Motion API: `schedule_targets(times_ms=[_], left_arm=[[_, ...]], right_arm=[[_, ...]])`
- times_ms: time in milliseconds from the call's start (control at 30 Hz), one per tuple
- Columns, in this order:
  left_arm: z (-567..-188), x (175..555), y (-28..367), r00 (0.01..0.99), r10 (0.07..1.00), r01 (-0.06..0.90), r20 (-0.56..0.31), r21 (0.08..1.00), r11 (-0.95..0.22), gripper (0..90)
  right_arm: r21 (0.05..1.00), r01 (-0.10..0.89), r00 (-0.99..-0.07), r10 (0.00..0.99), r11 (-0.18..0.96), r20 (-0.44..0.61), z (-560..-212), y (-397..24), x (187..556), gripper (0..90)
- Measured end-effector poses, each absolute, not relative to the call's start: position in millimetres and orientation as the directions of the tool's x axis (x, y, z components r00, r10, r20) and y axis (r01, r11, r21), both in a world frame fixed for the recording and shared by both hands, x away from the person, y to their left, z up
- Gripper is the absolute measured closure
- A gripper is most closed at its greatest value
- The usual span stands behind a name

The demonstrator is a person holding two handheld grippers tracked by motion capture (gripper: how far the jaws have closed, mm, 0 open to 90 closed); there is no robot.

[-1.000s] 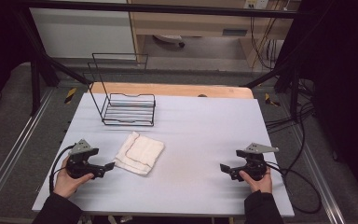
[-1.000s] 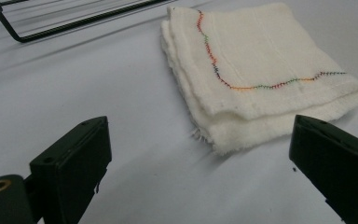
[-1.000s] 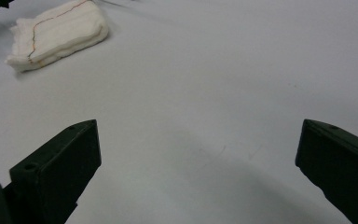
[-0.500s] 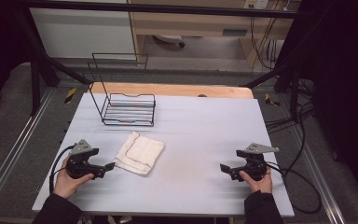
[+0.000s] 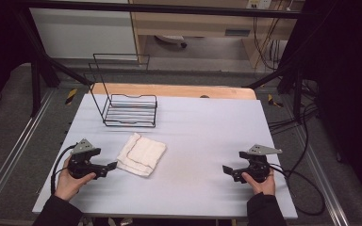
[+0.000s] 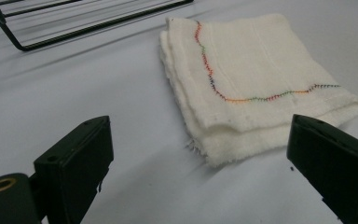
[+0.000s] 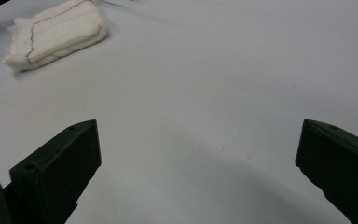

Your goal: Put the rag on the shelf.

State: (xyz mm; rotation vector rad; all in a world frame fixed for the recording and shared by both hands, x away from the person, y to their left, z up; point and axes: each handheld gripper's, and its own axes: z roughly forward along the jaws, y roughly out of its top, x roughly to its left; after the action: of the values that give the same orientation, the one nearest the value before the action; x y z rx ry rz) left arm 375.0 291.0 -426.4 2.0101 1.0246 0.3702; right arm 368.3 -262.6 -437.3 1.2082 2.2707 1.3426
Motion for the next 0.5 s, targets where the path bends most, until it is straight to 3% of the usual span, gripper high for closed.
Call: schedule_targets(times_ms=[233, 500], left_arm=[[-415.9, 380.0, 285.5, 0.612, 0.784, 0.532, -0.101, 0.786, -0.314, 9.3], [-413.7, 394.1, 271.3, 0.569, 0.817, 0.574, -0.098, 0.758, -0.309, 19.2]], right_arm=[[0.812, 0.53, -0.63, 0.754, 0.243, 0.185, -438.2, -261.3, 368.6, 0.6], [0.81, 0.533, -0.63, 0.754, 0.246, 0.186, -438.2, -260.4, 368.6, 0.6]])
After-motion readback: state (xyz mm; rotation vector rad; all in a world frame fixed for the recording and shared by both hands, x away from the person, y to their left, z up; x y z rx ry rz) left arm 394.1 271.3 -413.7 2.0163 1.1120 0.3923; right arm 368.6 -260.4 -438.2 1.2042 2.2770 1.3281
